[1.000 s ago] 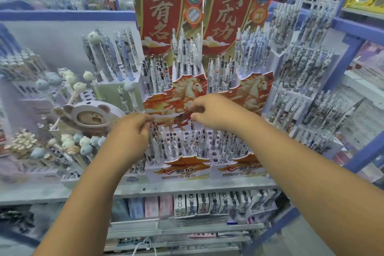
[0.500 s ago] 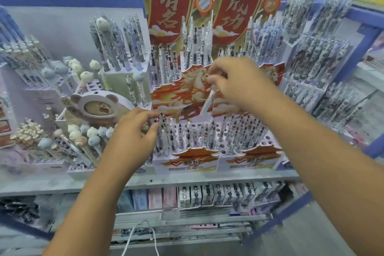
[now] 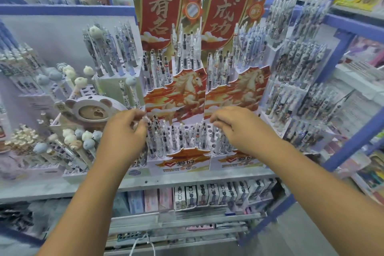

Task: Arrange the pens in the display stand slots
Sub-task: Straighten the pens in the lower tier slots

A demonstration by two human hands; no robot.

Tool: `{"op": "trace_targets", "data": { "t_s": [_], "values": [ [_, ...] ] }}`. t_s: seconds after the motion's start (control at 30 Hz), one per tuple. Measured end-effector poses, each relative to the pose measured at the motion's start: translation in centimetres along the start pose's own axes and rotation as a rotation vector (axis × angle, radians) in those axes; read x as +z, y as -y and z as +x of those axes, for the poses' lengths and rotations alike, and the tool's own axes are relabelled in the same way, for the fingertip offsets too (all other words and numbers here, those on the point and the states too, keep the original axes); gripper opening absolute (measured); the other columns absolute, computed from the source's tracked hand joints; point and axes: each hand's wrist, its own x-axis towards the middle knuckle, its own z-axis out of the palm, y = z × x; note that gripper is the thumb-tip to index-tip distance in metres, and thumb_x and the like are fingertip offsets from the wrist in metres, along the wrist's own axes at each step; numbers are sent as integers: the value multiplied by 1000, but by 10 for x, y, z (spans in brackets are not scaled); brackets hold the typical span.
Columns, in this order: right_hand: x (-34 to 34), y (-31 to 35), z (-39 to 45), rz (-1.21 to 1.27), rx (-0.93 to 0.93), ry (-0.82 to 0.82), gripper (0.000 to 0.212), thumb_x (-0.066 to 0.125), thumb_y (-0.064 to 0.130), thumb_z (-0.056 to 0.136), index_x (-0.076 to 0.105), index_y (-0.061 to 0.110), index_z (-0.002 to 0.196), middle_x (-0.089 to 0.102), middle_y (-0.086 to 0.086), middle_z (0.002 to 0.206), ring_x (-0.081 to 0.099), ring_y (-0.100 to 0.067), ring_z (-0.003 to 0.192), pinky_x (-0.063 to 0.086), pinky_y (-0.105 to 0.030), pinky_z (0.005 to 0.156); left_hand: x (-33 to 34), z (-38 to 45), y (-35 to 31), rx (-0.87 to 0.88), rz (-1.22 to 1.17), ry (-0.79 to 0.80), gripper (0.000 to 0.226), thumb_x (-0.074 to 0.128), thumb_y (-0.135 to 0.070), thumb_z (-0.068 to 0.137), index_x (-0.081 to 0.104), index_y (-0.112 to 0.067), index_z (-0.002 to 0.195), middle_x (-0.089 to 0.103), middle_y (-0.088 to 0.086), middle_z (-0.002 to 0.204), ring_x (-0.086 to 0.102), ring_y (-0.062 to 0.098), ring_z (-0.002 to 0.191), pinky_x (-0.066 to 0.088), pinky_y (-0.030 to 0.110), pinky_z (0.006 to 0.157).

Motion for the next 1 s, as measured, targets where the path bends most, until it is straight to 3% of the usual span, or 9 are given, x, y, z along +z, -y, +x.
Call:
{"op": "trace_targets", "data": {
  "t_s": [0.2, 0.33, 0.5, 0.57, 0.67, 0.73, 0.87, 1.0],
  "values": [
    [-3, -2, 5, -125, -32, -86, 20, 59, 28, 102, 74, 19, 112, 73, 0, 97, 55, -24, 101, 47, -46, 91, -3, 11, -3, 60, 43, 16, 25, 56, -20, 100, 70, -19, 121, 65, -4, 117, 59, 17, 108, 50, 40, 97],
    [-4, 2, 6, -108, 141, -87, 31, 62, 41, 98, 65, 23, 123, 70, -3, 116, 61, -25, 108, 48, -38, 93, 0, 22, -4, 81, 109, 132, 26, 57, -25, 101, 67, -24, 125, 65, -5, 122, 59, 11, 99, 50, 32, 90],
    [13, -4, -1, -166, 100, -54, 25, 67, 43, 95, 69, 22, 108, 66, -1, 113, 56, -23, 113, 36, -37, 102, 2, 32, -4, 104, 221, 233, 29, 61, -24, 100, 69, -21, 127, 67, 1, 125, 61, 17, 102, 51, 33, 90],
    [17, -8, -3, -194, 77, -41, 25, 65, 48, 95, 70, 27, 107, 63, 1, 111, 53, -25, 113, 33, -37, 103, 1, 37, -7, 85, 260, 284, 29, 61, -24, 100, 70, -22, 127, 67, 5, 125, 64, 20, 93, 54, 34, 83],
    [16, -11, -5, -149, 103, 26, 31, 61, 52, 96, 67, 35, 122, 60, 3, 119, 46, -26, 120, 29, -37, 103, 2, 43, -10, 60, 326, 328, 30, 59, -24, 101, 70, -25, 128, 68, 7, 122, 61, 16, 68, 51, 28, 66],
    [15, -13, -8, -69, 76, -21, 35, 61, 49, 97, 65, 35, 129, 65, 8, 125, 46, -20, 126, 27, -38, 107, 5, 45, -12, 57, 396, 329, 29, 57, -24, 101, 71, -27, 126, 71, 7, 116, 56, 17, 66, 51, 28, 66],
    [16, -17, -19, 120, 83, -157, 32, 61, 33, 100, 66, 27, 131, 65, 11, 130, 47, -12, 129, 35, -40, 114, 8, 43, -16, 111, 536, 277, 27, 54, -27, 98, 73, -32, 117, 74, 2, 100, 60, 23, 85, 57, 34, 70],
    [22, -25, -29, 190, 134, -223, 33, 60, 29, 101, 63, 27, 133, 59, 15, 126, 44, -5, 128, 32, -24, 107, 7, 39, -19, 126, 509, 187, 23, 52, -37, 98, 70, -36, 112, 73, -7, 93, 62, 20, 77, 52, 29, 63]
  ]
}}
